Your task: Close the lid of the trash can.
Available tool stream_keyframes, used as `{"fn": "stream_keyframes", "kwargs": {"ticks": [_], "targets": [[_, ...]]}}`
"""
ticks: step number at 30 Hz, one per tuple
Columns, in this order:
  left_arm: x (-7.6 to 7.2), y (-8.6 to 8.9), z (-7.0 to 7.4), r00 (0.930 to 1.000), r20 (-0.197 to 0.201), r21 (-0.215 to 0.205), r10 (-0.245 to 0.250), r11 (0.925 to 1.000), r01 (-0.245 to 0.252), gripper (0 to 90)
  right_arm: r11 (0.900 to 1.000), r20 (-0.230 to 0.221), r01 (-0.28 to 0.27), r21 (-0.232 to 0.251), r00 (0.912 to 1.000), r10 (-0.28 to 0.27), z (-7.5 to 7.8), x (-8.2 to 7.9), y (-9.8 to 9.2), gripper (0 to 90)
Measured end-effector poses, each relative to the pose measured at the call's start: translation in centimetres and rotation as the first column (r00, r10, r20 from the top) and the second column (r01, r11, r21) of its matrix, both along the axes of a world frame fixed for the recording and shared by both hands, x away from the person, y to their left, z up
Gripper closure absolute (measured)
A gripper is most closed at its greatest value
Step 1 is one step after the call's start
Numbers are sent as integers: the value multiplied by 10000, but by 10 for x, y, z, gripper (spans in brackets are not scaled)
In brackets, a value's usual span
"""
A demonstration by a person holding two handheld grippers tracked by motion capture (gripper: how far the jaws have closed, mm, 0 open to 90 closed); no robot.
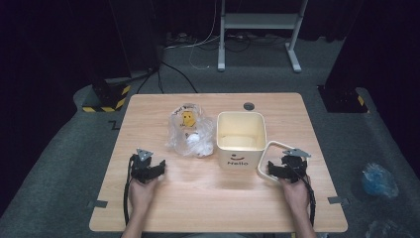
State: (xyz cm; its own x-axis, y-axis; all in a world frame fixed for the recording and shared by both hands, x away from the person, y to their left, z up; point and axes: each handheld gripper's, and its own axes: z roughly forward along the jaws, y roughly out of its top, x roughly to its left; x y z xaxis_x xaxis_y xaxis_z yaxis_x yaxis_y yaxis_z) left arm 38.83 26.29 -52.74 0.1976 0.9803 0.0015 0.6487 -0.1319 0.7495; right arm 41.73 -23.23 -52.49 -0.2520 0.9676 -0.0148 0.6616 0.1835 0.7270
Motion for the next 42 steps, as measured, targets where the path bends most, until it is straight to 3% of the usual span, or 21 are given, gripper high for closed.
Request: {"fn": "stream_keyframes", "kwargs": {"ticks": [8,12,14,17,24,38,42], "targets": [[0,0,0,10000,-4,-6,5,10000,-5,318,9995,-10,-331,12,9995,331,1,1,-5,167],[0,0,0,10000,2,-4,2,10000,-2,318,9985,-15,-528,-167,9986,527,4,0,-8,251],[0,0,0,10000,2,-3,2,10000,-2,319,9985,-174,-555,-27,9983,554,5,1,-10,282],[0,0,0,10000,2,1,1,10000,-1,319,9985,-223,-530,143,9983,533,8,0,-13,279],[0,0,0,10000,4,0,3,10000,-3,319,9958,185,-691,609,9975,680,21,-4,-29,208],[0,0,0,10000,4,-1,0,10000,0,319,9964,459,179,827,9987,-217,30,2,-58,375],[0,0,0,10000,5,0,3,10000,-3,319,9969,520,460,641,9974,-493,29,5,-64,417]]}}
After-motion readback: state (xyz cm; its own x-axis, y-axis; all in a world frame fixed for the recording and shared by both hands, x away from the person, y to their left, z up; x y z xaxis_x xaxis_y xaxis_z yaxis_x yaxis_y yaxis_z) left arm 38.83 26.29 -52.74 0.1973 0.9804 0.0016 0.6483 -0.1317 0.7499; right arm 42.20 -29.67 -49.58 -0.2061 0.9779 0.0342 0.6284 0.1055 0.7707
